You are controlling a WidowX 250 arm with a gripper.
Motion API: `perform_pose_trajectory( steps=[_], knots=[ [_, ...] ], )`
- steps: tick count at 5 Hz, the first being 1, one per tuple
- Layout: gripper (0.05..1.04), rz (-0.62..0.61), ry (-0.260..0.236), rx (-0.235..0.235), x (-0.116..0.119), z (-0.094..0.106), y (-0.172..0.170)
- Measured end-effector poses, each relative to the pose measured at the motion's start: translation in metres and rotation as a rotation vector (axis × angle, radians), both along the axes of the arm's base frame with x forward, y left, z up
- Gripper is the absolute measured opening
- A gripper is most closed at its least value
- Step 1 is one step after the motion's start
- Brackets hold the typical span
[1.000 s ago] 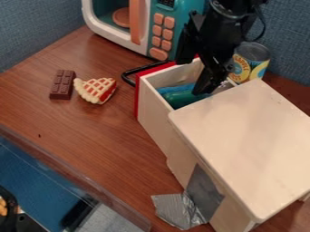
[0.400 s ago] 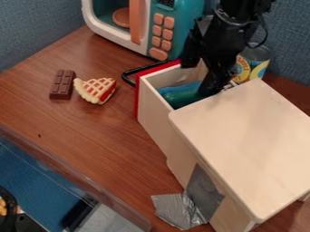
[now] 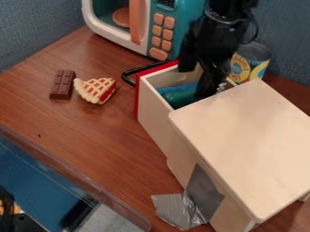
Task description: Getting the two objects from the drawer then get it out of it
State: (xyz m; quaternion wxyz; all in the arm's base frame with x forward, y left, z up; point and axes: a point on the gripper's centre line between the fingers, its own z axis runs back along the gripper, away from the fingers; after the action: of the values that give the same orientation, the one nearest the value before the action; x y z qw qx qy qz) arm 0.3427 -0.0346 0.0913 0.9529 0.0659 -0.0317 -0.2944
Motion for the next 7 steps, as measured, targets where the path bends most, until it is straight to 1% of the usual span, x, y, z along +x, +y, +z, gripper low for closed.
perform_pose_trajectory(
  steps=[2, 4, 5, 6, 7],
  knots=[
    [1.000, -0.003, 0.036, 0.009, 0.000, -0.011, 0.009],
    [1.000, 0.011, 0.054, 0.021, 0.000, -0.019, 0.015],
    [1.000, 0.013, 0.051, 0.027, 0.001, -0.020, 0.016],
    [1.000, 0.017, 0.065, 0.033, 0.001, -0.028, 0.016],
    [0.950, 0.021, 0.073, 0.002, 0.000, -0.029, 0.017]
  ],
)
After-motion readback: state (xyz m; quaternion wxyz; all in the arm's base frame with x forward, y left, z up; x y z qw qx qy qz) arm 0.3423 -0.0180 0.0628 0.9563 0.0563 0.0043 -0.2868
